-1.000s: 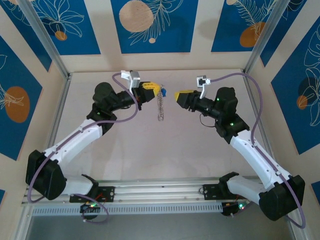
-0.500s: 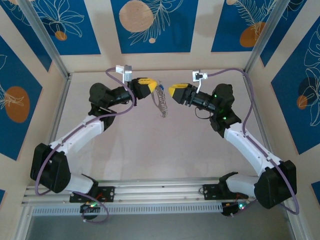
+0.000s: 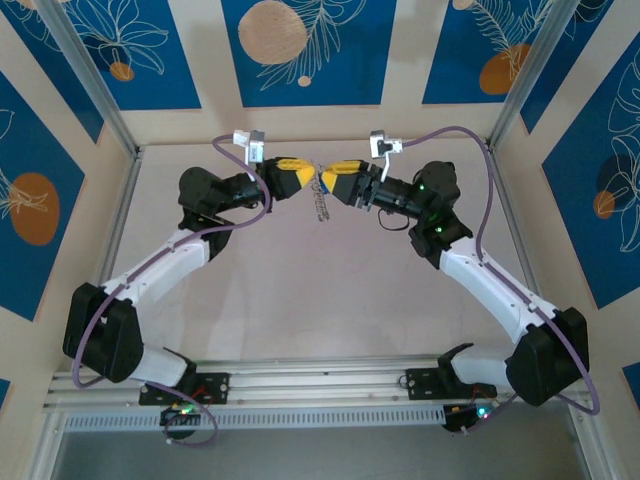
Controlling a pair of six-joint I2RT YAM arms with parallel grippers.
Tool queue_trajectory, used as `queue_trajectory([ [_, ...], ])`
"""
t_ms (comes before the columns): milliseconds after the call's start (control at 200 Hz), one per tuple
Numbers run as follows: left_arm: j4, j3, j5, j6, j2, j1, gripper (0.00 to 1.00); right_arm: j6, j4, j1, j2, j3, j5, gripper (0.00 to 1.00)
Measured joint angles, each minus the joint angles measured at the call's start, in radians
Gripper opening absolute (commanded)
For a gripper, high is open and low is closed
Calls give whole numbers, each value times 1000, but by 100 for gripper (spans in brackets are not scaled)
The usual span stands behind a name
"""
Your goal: Put the keys on the keyring
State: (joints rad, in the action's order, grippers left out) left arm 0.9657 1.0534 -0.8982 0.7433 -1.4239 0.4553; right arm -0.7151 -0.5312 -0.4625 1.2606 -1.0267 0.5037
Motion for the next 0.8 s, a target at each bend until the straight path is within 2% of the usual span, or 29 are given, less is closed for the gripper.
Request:
queue_trajectory([
  [255,18,0,0,11,0,0,0,-2,0,-3,7,-1,14,10],
  [375,22,0,0,11,0,-2,0,-1,0,-3,6,-1,20,2],
  [750,45,0,-1,36,-1,-4,0,16,52,-39,-13,-1,21,0],
  [800,45,0,-1,37,-1,-4,0,21,65,-43,-15,-2,23,11],
])
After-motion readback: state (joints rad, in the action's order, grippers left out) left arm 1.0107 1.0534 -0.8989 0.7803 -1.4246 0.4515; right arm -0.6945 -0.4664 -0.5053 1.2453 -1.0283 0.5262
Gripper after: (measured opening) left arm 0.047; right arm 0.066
